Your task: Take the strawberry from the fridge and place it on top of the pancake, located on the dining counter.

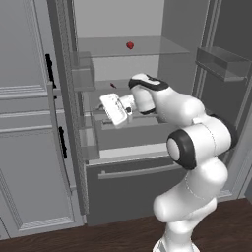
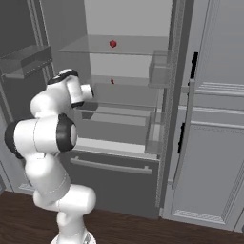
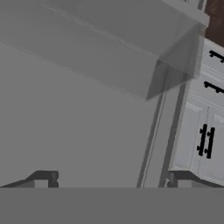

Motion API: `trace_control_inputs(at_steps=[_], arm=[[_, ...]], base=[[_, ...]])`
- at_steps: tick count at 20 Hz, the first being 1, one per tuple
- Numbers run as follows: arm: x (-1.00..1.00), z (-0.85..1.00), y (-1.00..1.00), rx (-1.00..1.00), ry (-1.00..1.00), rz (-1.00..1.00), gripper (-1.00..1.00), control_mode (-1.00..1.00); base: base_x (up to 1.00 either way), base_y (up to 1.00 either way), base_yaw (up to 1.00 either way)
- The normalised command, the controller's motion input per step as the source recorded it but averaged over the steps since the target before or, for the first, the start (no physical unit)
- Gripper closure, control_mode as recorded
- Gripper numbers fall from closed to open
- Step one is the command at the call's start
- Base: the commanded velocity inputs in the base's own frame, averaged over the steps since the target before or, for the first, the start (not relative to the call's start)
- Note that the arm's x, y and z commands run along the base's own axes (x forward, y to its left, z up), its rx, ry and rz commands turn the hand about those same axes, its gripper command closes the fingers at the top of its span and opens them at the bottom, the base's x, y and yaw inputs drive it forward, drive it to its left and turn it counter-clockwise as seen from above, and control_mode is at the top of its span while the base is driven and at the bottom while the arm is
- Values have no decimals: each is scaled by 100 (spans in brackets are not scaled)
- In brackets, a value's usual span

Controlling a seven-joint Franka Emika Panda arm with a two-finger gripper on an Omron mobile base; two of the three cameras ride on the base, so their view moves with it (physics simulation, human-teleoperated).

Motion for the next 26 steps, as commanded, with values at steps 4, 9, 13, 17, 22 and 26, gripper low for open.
trace_control_inputs(at_steps=[4, 9, 13, 17, 22, 26], arm=[[1, 0, -100, -2, -25, 0, -100, -100], [2, -1, -96, -9, -41, 2, -100, -100], [0, -4, -43, -37, -37, 13, -100, -100], [-7, 0, -86, -41, -60, 27, -100, -100], [-35, 0, -87, -42, -66, 39, -100, -100], [-66, 0, -12, -62, -30, 60, -100, -100]], base=[[0, 0, 0], [0, 0, 0], [0, 0, 0], [0, 0, 0], [0, 0, 0], [0, 0, 0]])
